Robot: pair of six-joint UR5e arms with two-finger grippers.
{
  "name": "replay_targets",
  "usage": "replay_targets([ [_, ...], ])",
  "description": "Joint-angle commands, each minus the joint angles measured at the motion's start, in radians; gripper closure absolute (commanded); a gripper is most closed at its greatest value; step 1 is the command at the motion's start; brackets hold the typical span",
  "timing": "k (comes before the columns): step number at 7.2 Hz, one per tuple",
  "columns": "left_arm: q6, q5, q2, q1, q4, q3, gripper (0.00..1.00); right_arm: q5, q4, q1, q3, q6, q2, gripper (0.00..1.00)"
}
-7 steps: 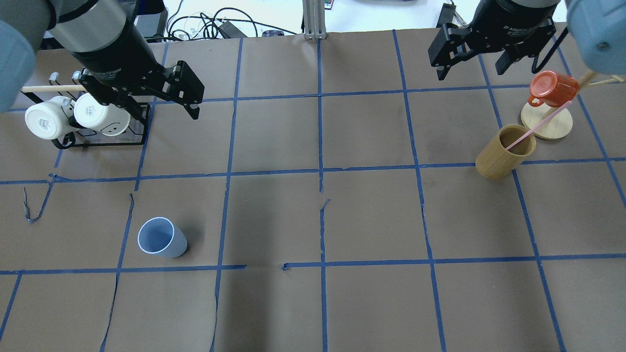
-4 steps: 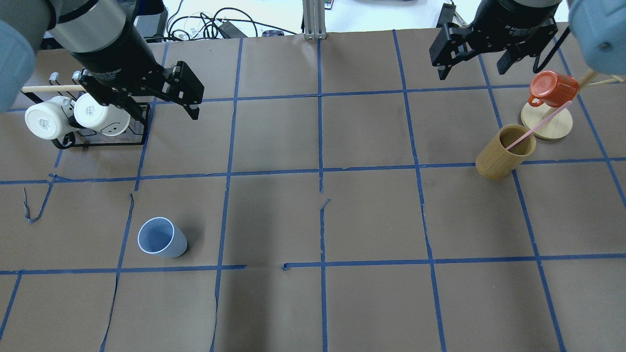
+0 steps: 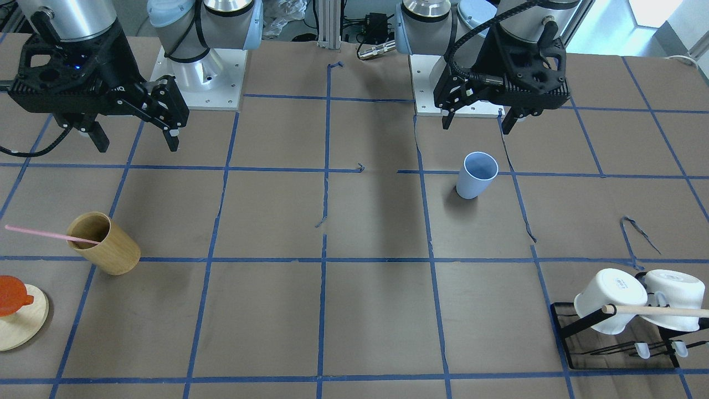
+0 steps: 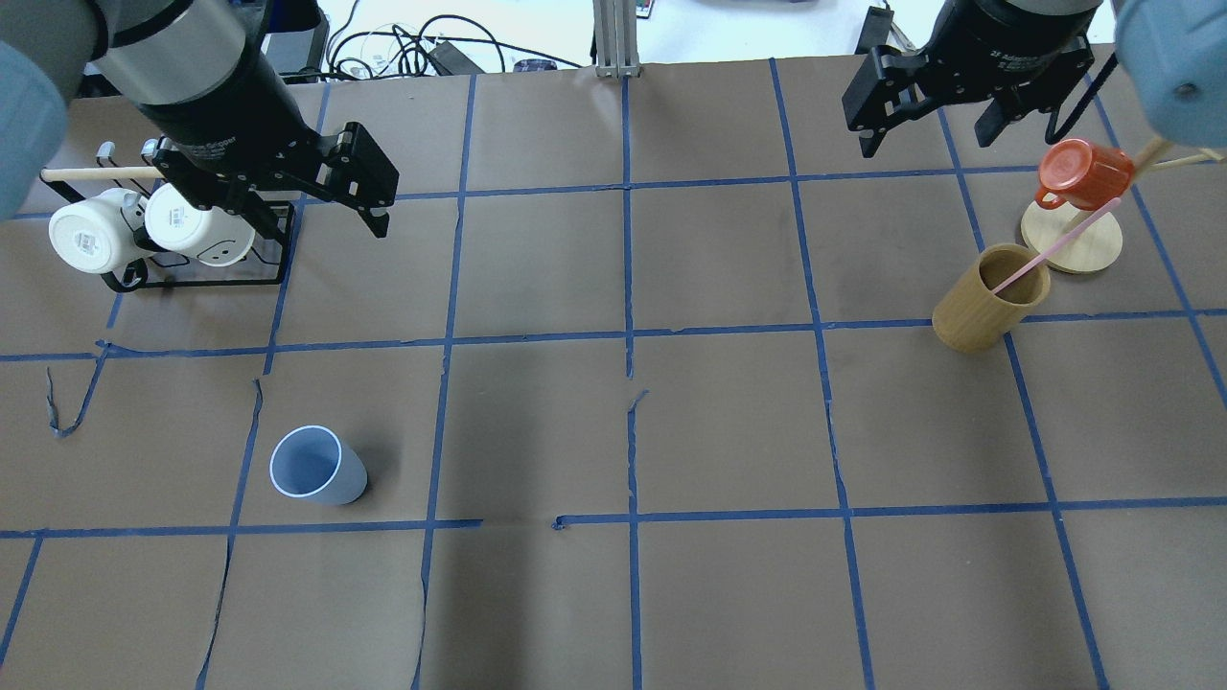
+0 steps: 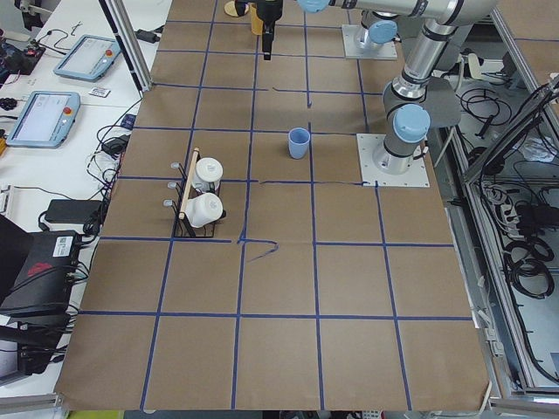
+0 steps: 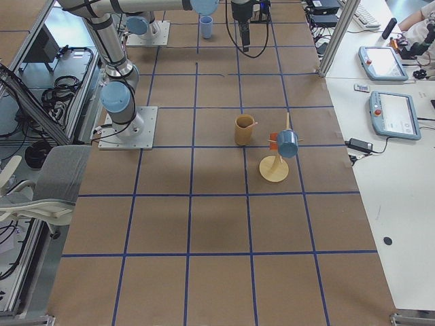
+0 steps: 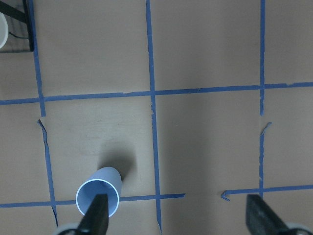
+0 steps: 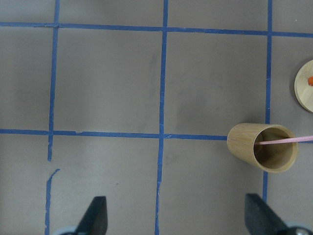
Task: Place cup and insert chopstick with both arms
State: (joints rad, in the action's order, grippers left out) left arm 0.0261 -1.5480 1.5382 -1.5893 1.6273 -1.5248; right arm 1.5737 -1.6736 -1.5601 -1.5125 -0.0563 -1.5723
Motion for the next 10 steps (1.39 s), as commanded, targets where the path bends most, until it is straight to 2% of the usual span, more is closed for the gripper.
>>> replay_targets([
  [1, 0.000, -0.001, -0.001, 0.000, 0.005, 0.000, 0.00, 0.000, 0.000, 0.000, 0.000, 0.001, 0.000, 0.00],
  [6, 0.011, 0.000, 0.002, -0.001, 0.006, -0.003, 0.00, 0.000, -0.001, 0.000, 0.000, 0.000, 0.000, 0.00],
  [7, 0.021, 0.000, 0.006, 0.008, 0.006, -0.040, 0.00, 0.000, 0.000, 0.000, 0.000, 0.000, 0.000, 0.00],
  [8, 0.025, -0.003, 0.002, 0.014, -0.015, -0.134, 0.00, 0.000, 0.000, 0.000, 0.000, 0.000, 0.000, 0.00],
  [9, 0.029, -0.004, 0.000, 0.041, -0.089, -0.244, 0.00, 0.000, -0.001, 0.002, 0.000, -0.004, 0.001, 0.00],
  [10, 0.055, -0.044, -0.003, 0.069, -0.134, -0.341, 0.00, 0.002, -0.003, 0.006, 0.000, -0.019, 0.003, 0.00],
])
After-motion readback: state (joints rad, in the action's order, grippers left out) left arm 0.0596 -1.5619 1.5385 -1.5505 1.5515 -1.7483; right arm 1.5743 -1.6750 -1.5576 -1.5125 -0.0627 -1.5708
